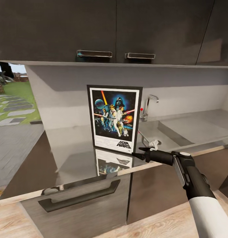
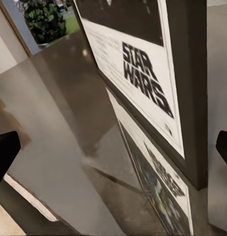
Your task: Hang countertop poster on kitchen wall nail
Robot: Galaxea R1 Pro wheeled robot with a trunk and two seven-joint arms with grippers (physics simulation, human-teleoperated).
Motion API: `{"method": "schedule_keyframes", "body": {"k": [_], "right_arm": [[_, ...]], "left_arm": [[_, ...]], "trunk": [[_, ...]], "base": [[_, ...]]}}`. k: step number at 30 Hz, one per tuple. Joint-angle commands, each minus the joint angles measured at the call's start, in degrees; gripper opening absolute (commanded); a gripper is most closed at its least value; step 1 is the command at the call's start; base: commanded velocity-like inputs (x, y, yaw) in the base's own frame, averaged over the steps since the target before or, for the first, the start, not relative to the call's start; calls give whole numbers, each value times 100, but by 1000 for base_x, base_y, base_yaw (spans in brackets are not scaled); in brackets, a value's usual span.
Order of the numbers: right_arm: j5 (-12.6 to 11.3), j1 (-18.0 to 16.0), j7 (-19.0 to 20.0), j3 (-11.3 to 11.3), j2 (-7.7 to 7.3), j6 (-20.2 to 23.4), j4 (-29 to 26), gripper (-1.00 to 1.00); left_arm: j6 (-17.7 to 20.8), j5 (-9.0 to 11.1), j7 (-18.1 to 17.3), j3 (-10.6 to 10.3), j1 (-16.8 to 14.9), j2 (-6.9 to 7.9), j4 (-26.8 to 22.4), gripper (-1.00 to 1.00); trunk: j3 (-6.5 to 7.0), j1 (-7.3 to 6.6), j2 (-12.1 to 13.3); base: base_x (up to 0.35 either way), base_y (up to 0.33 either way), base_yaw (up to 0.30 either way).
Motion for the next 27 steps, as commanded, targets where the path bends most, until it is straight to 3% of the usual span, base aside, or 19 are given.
{"method": "schedule_keyframes", "body": {"k": [1, 6, 17, 27], "right_arm": [[11, -2, 27, -9, 2, 25, -4, 100], [18, 4, 27, -12, 2, -201, -4, 100], [19, 5, 27, -12, 2, -227, -4, 100], [19, 5, 27, -21, -1, -235, 3, 100]], "left_arm": [[-8, 24, -37, 15, 1, -2, -2, 100], [-8, 22, -37, 17, 0, -1, -2, 100], [-7, 23, -37, 18, 0, -1, -2, 100], [-8, 21, -37, 18, 3, -1, -2, 100]], "trunk": [[-5, 1, -3], [-5, 1, -3], [-5, 1, -3], [-5, 1, -3]], "base": [[121, 139, 0], [49, 54, 0], [129, 4, 0], [19, 0, 0]]}}
